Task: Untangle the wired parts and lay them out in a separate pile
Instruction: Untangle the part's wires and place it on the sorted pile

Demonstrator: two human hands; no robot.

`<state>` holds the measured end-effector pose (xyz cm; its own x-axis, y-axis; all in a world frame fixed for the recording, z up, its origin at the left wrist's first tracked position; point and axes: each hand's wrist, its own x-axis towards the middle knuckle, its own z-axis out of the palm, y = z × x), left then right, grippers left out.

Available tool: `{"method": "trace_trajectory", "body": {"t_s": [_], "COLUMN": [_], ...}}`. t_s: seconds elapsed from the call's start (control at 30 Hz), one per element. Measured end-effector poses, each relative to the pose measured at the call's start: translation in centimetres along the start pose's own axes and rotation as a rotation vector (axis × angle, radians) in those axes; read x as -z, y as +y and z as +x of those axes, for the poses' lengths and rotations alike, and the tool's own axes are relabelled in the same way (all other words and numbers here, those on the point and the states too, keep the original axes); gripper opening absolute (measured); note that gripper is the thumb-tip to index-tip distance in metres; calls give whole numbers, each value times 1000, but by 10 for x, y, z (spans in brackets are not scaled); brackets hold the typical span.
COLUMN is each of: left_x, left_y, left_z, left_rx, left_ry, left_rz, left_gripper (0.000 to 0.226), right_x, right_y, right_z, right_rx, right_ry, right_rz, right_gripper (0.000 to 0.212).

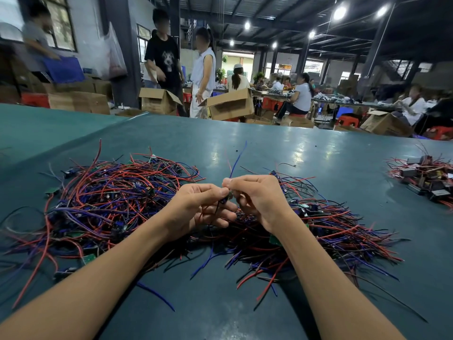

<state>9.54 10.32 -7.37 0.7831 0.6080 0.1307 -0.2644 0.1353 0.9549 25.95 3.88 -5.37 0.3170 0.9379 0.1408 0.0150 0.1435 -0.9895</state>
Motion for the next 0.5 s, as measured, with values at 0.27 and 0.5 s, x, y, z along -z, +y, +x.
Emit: {"method": "trace_trajectory", "body": {"t_s": [0.27,0.5], "left_x": [-4,-4], "left_y": [1,1], "left_z": [-3,-4], "left_rx": [33,90], "left_ry": [-115,-230], "left_rz": [86,114], "left_gripper": [16,14], "right_x": [9,17], "right_y": [-7,-9], "right_z": [5,11], "right_rx": [102,99], "right_ry": [210,394], "right_rz": [96,216], "right_gripper": [34,36]}}
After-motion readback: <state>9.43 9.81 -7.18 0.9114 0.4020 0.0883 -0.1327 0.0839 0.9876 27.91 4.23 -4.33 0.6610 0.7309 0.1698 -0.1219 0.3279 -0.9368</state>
